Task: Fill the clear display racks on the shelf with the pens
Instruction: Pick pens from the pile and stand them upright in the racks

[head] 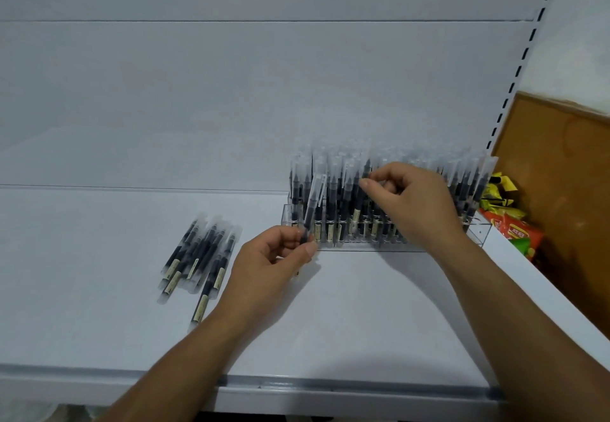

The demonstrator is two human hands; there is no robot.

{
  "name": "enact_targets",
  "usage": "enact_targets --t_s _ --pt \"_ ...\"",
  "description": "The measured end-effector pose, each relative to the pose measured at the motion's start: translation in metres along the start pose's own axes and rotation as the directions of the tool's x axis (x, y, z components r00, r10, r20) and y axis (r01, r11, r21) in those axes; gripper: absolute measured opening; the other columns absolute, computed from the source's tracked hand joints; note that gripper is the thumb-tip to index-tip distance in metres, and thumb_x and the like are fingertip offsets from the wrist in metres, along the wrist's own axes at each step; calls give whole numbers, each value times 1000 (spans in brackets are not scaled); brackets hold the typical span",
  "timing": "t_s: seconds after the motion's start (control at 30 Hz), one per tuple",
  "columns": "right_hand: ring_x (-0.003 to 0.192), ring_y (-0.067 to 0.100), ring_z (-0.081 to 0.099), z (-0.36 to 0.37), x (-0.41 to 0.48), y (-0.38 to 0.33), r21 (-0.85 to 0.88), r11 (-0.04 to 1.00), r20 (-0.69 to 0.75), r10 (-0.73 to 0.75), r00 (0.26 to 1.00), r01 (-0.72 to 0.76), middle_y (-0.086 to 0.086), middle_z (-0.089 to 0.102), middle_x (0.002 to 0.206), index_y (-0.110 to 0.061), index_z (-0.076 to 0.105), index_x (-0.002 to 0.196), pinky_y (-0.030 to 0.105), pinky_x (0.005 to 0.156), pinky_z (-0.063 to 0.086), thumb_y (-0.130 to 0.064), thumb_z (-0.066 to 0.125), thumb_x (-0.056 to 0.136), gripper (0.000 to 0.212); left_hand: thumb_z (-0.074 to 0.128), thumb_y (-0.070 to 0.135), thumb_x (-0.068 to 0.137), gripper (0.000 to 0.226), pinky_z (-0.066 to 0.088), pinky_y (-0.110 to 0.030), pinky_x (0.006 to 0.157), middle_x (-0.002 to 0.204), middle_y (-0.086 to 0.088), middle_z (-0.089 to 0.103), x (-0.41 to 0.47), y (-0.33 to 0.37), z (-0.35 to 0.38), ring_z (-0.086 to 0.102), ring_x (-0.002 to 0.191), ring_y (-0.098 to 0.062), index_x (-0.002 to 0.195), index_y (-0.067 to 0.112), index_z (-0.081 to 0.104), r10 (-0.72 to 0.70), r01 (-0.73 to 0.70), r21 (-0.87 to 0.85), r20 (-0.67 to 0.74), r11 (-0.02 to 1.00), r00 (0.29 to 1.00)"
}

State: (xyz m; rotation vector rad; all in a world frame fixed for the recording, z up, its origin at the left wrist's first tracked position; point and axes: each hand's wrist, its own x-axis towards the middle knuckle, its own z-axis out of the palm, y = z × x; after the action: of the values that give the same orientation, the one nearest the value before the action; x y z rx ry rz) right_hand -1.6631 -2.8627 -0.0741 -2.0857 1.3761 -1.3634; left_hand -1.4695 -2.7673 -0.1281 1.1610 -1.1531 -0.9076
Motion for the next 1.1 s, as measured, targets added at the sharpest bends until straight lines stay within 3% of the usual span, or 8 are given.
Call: enact_targets --t_s 0.13,0.33,0.43,0.57,0.73,0.9,1.0,1.1 --pt "51 1 46 5 -6 3 -135 991 117 31 993 -15 -12 50 52 -36 64 75 22 61 41 -40 69 88 14 73 15 82 10 49 -14 63 88 -17 68 0 0 0 57 71 -14 92 16 73 2 -2 7 3 1000 1000" --pt "55 3 51 -2 -13 1 -203 979 101 29 994 -8 -12 53 54 -31 70 81 24 62 44 -44 67 88 15 74 17 81 11 49 -15 64 88 -15 69 0 -1 -1 58 72 -14 92 18 73 -5 4 13 10 1000 1000" --pt "51 3 47 -4 -23 -5 -37 999 93 35 995 -31 -11 52 53 -30 71 77 21 57 46 -41 69 86 15 74 16 81 9 48 -15 63 83 -10 69 0 -1 0 57 70 -14 90 18 74 3 -3 -5 19 1000 1000" --pt "55 6 48 6 -37 -22 298 950 323 -4 946 -98 -9 51 56 -25 75 86 19 55 45 -35 74 83 10 73 18 82 9 49 -15 65 80 -6 70 -1 0 1 59 70 -12 86 26 74 32 -33 32 54 999 998" --pt "56 13 47 17 -43 -34 383 917 368 -42 929 -111 0 49 56 -13 72 83 23 58 43 -22 74 84 9 72 16 83 13 48 -16 63 77 1 69 -2 0 2 58 68 -11 86 28 73 66 -72 66 81 995 994" --pt "49 7 39 12 -43 -32 419 899 339 -25 941 -127 -9 43 50 -5 66 75 16 51 37 -16 72 86 18 71 23 85 15 49 -21 71 89 10 72 -2 -4 0 65 79 -8 94 35 71 118 -137 193 109 971 987" --pt "49 8 38 5 -41 -32 410 904 298 -4 955 -124 -9 43 50 -8 65 74 17 50 36 -17 71 86 17 68 39 86 21 43 -14 81 105 25 66 -3 -6 -1 60 98 4 106 44 64 212 -234 384 100 893 972" --pt "50 7 40 -13 -27 -26 375 919 141 75 987 -123 -13 45 50 -17 67 76 17 51 41 -25 69 87 14 57 59 84 48 21 -6 102 131 36 42 -4 -7 -1 32 128 12 129 45 48 356 -329 628 89 705 930"
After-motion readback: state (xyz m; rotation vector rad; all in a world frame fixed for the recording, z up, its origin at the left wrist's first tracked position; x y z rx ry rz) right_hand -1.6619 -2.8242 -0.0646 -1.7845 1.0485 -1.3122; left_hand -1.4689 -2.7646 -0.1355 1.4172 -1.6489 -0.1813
